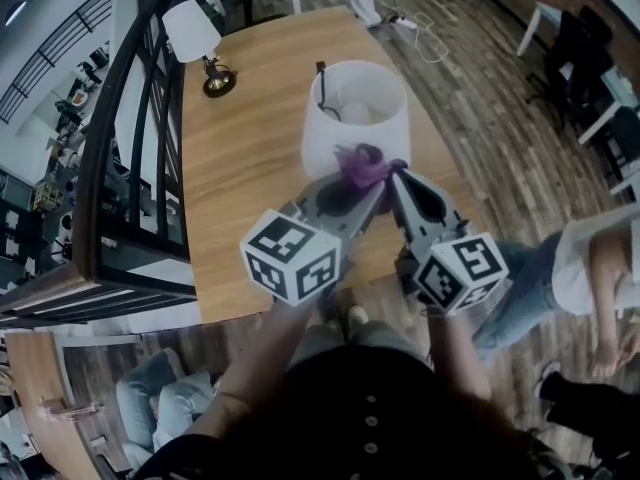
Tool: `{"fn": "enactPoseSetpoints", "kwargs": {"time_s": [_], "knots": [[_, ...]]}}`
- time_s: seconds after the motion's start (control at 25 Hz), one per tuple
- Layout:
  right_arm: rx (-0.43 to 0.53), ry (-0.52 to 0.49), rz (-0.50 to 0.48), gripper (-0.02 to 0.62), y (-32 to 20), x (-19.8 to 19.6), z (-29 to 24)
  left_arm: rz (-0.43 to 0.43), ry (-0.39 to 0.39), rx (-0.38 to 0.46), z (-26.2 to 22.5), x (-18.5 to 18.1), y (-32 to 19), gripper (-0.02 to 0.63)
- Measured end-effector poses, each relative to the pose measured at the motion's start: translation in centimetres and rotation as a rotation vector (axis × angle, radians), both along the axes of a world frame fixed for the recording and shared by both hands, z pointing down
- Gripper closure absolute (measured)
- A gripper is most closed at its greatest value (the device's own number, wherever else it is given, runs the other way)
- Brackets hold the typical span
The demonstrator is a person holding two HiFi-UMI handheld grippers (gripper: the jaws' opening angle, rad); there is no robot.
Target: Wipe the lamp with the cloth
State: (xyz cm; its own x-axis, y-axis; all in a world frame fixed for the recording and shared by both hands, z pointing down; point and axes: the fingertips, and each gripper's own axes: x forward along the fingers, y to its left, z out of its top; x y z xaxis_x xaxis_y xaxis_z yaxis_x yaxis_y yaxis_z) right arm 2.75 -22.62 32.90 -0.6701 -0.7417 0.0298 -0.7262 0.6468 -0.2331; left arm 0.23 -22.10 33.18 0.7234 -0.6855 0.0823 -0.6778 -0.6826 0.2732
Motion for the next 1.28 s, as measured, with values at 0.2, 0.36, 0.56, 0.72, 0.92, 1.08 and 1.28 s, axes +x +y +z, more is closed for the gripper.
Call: {"fn": "enactPoseSetpoints", "kwargs": {"time_s": [0.2, 0.36, 0.56, 0.72, 0.92, 1.08, 1.28], "knots": [[0.059, -0.015, 0.013, 0.583, -0.6, 0.8, -2.4, -0.003, 0.014, 0.060, -2.7, 0.9, -0.7, 0.529], [0.094, -0.022, 0.018, 0.583, -1.2, 1.2, -3.6, -0.008, 0.025, 0.096, -4.2, 1.3, -1.5, 0.529], [0.114, -0.023, 0.022, 0.583, -2.4, 1.5, -4.4, -0.038, 0.036, 0.109, -4.9, 1.6, -2.5, 0.529], [0.111, -0.017, 0.024, 0.583, -3.2, 1.7, -4.4, -0.059, 0.041, 0.102, -4.9, 1.8, -3.2, 0.529], [0.098, -0.015, 0.023, 0.583, -3.7, 1.8, -3.8, -0.077, 0.055, 0.088, -4.3, 1.9, -3.6, 0.529], [0.090, -0.015, 0.021, 0.583, -3.8, 1.8, -3.5, -0.093, 0.066, 0.082, -4.1, 1.9, -3.7, 0.529], [0.084, -0.014, 0.023, 0.583, -4.0, 1.9, -3.4, -0.091, 0.062, 0.077, -3.9, 2.0, -3.9, 0.529]]}}
